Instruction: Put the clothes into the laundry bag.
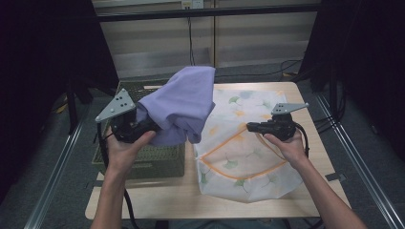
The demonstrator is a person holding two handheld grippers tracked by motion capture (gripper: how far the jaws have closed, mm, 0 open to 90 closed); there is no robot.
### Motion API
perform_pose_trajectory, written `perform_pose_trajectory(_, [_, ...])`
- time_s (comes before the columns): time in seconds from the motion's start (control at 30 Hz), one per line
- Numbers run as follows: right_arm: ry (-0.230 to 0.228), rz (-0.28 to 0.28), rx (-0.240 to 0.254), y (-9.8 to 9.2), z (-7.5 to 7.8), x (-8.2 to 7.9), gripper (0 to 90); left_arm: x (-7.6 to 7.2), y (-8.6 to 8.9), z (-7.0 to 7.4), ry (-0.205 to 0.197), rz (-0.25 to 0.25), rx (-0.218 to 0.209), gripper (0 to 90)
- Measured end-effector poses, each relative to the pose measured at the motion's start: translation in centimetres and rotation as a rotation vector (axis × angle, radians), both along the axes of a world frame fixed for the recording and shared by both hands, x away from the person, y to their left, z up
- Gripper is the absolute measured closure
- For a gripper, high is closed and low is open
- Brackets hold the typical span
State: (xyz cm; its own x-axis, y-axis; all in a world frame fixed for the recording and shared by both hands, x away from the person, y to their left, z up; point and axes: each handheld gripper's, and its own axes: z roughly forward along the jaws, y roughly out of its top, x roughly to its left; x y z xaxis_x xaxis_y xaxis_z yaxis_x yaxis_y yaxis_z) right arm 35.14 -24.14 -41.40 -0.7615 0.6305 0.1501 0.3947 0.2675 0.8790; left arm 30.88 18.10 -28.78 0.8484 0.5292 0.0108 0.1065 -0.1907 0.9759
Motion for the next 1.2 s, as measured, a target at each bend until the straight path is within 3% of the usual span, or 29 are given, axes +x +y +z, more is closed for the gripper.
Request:
perform_pose_trajectory(0.2, [0.001,-0.004,0.000,0.0,0.0,0.0,88.2,-0.2,-1.6,-0.3,0.002,-0.027,0.024,72.4])
perform_pose_trajectory(0.4, [0.002,0.004,0.003,0.0,-0.1,0.1,88.2,-0.3,-3.0,-0.8,0.015,-0.063,0.013,72.4])
perform_pose_trajectory(0.53, [0.006,0.001,0.004,0.1,-0.1,0.1,88.2,-0.3,-3.7,-1.1,0.014,-0.079,0.029,72.3])
perform_pose_trajectory(0.93, [0.005,0.007,0.002,0.1,0.0,0.0,88.2,-0.2,-5.8,-2.9,0.066,-0.129,0.070,72.3])
perform_pose_trajectory(1.2, [0.010,-0.003,0.005,-0.2,-0.1,0.1,88.2,-0.4,-6.8,-3.0,0.074,-0.164,0.082,72.4])
